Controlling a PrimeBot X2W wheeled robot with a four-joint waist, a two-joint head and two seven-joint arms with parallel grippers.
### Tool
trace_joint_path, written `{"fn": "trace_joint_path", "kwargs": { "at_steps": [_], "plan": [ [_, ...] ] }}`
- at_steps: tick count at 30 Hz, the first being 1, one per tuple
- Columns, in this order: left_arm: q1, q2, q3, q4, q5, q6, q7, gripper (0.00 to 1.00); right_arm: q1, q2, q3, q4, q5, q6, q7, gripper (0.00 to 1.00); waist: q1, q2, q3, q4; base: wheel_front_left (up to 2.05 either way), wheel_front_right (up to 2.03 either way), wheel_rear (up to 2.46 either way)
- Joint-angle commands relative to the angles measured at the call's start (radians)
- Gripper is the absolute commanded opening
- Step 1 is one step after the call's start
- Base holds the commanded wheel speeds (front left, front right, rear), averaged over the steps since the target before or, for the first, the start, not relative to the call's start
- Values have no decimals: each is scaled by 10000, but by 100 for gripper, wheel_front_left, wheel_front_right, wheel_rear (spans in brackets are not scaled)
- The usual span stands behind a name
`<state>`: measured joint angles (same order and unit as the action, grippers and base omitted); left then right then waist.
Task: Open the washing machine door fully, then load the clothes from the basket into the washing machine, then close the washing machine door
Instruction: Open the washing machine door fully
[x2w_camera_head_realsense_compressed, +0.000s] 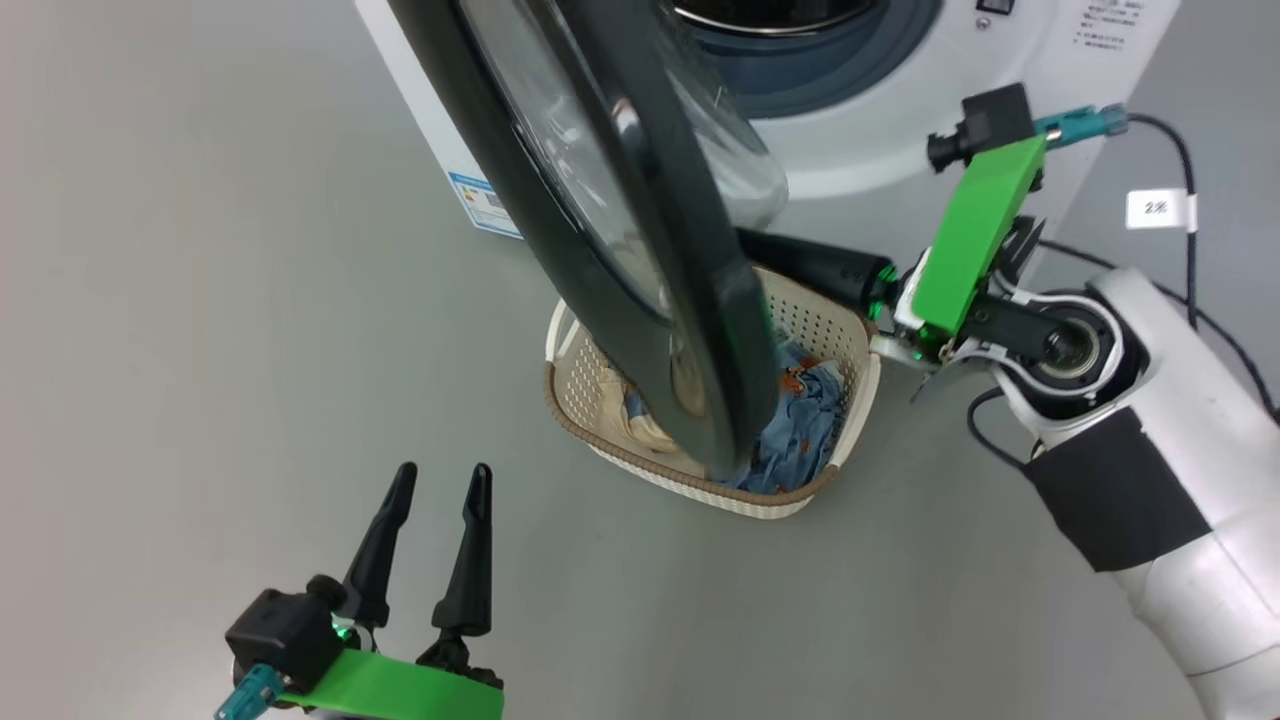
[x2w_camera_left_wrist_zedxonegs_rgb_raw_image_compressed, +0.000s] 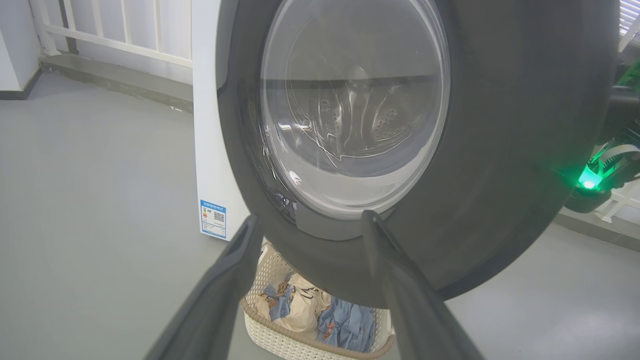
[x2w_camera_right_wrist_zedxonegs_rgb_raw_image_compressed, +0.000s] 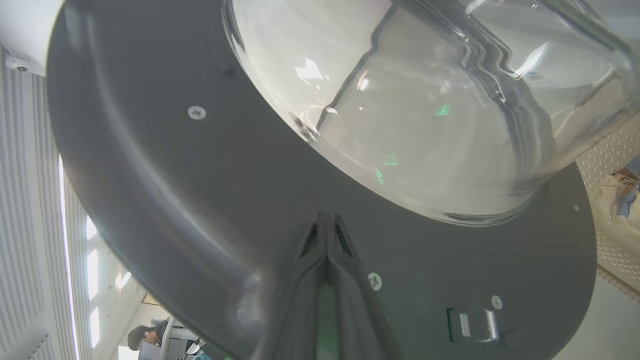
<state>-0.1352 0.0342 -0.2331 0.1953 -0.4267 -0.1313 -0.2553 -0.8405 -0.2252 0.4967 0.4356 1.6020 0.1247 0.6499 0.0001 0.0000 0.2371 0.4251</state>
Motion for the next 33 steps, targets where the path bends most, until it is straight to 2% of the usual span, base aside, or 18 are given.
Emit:
{"fn": "trace_joint_path", "kwargs": {
  "at_steps": [1,15,26,28,29,31,33],
  "plan": [
    [38,160,354,-169,143,6,-65,100,203,380,151,-403,36,60,121,0,-1,0,-163,153,0,0,0],
    [255,160,358,-156,186,6,-65,100,793,950,296,-662,-86,60,400,0,-1,0,-505,521,0,0,0],
    [296,171,425,-117,295,6,-65,100,998,953,-8,-692,-253,60,59,0,-1,0,-754,270,0,0,0],
    [279,205,407,-103,313,6,-65,100,1119,897,-108,-733,-276,60,-86,7,-1,0,-828,157,0,0,0],
    [267,230,413,-94,318,6,-65,100,1187,867,-152,-758,-278,60,-142,16,-1,0,-862,93,0,0,0],
    [244,290,437,-83,325,6,-65,100,1336,789,-229,-802,-297,60,-248,25,-1,0,-927,-41,0,0,0],
    [239,353,502,-70,329,6,-65,100,1493,693,-277,-853,-354,60,-366,43,-1,0,-997,-198,0,0,0]
  ]
}}
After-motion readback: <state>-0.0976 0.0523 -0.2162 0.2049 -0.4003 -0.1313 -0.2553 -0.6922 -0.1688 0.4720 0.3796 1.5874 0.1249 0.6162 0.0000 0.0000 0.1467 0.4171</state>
